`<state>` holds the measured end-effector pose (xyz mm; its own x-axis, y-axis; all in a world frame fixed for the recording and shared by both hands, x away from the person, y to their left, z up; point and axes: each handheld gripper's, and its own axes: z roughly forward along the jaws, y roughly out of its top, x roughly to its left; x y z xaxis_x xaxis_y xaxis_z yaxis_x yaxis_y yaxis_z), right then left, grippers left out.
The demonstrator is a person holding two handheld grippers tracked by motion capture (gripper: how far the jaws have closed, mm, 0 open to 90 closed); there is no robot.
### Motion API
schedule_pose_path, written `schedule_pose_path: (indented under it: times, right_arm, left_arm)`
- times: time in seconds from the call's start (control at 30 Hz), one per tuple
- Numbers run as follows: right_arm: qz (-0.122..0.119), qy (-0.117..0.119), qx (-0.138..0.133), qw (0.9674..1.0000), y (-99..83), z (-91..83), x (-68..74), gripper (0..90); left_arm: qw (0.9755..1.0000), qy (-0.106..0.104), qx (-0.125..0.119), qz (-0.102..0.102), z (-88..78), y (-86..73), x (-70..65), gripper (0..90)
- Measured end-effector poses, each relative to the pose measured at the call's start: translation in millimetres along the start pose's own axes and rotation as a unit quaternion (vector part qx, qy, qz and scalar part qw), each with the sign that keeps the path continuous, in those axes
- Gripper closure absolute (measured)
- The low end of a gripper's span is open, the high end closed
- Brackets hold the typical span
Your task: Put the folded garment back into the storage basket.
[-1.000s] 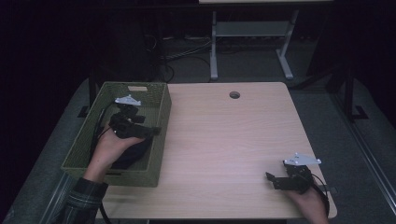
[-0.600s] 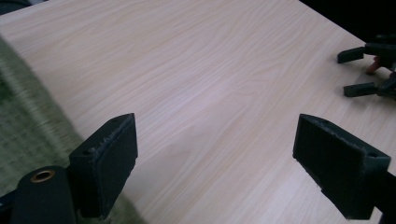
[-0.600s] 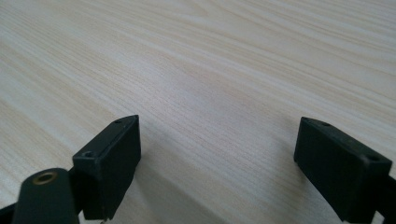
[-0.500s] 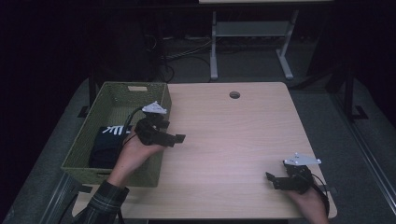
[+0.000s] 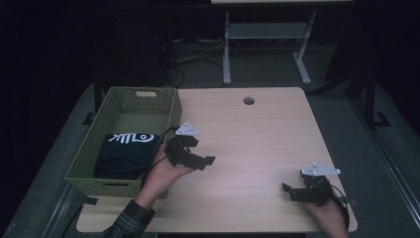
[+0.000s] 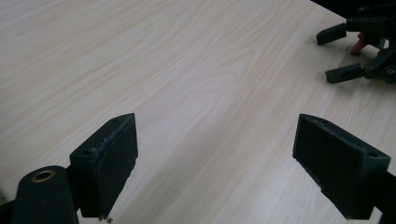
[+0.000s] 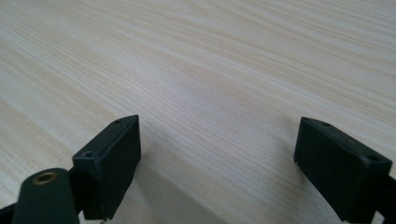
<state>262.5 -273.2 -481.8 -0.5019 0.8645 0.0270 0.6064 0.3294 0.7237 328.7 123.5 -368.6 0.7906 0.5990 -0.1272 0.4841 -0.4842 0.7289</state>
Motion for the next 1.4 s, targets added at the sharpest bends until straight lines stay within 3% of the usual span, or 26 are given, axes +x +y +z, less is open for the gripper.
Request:
schedule_pose_path:
  times: [0.43, 0.67, 0.77, 0.97, 1.17, 1.4]
  right_arm:
    - [0.0, 0.001, 0.0, 1.0, 0.0, 0.0, 0.0, 14.4]
    - [0.0, 0.0, 0.001, 1.0, 0.0, 0.1, 0.0, 14.4]
    - [0.0, 0.0, 0.0, 1.0, 0.0, 0.1, -0.1, 14.4]
    - [0.0, 0.0, 0.001, 1.0, 0.0, 0.1, -0.1, 14.4]
    - [0.0, 0.001, 0.0, 1.0, 0.2, 0.4, -0.1, 14.4]
    - [-0.001, 0.001, 0.0, 1.0, 0.3, 0.5, -0.1, 14.4]
  left_arm:
    - [0.9993, 0.007, 0.017, 0.034, 33.6, -22.3, -15.3, 13.6]
    - [0.9978, 0.005, 0.042, 0.051, 56.5, -39.5, -20.3, 13.2]
    - [0.9977, 0.001, 0.045, 0.051, 62.8, -44.4, -21.6, 13.1]
    - [0.9968, 0.016, 0.049, 0.062, 74.4, -53.9, -25.4, 12.9]
    - [0.995, 0.02, 0.072, 0.066, 84.8, -62.7, -24.5, 13.0]
    - [0.997, 0.016, 0.021, 0.073, 85.9, -73.4, -23.0, 12.7]
